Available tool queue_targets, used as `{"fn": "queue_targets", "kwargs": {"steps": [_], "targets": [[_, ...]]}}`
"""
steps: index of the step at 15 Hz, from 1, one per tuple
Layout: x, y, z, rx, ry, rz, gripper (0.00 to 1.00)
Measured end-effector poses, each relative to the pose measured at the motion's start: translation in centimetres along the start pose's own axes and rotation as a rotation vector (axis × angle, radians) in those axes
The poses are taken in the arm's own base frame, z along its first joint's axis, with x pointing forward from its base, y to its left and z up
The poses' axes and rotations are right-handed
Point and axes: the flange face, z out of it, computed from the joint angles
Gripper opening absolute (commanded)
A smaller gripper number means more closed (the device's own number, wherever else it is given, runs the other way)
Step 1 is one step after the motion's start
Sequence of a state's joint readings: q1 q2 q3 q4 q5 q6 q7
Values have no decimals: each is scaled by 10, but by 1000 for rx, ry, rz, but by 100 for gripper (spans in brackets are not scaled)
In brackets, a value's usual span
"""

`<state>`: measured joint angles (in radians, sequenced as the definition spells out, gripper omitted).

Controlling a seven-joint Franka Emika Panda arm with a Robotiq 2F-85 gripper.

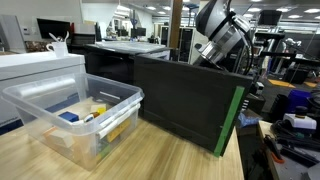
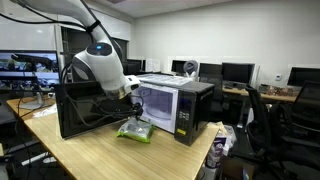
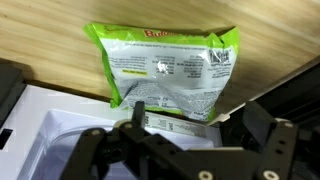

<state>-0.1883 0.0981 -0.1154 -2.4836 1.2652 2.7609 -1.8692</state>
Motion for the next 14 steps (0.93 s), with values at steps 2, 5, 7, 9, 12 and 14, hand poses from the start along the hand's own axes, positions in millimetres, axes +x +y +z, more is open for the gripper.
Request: {"fn": "queue_targets", "kwargs": {"steps": [2,5,7,9,12,14], "targets": [[5,1,5,4,-13,-34,100],[13,-1,13,14,-27,-75,100],[16,-2,20,24,-40,-96,100],[16,-4,27,36,-62,-112,100],[16,-4,39,36,-106,-133,100],[16,-4,46,33,-134,-151,100]]}}
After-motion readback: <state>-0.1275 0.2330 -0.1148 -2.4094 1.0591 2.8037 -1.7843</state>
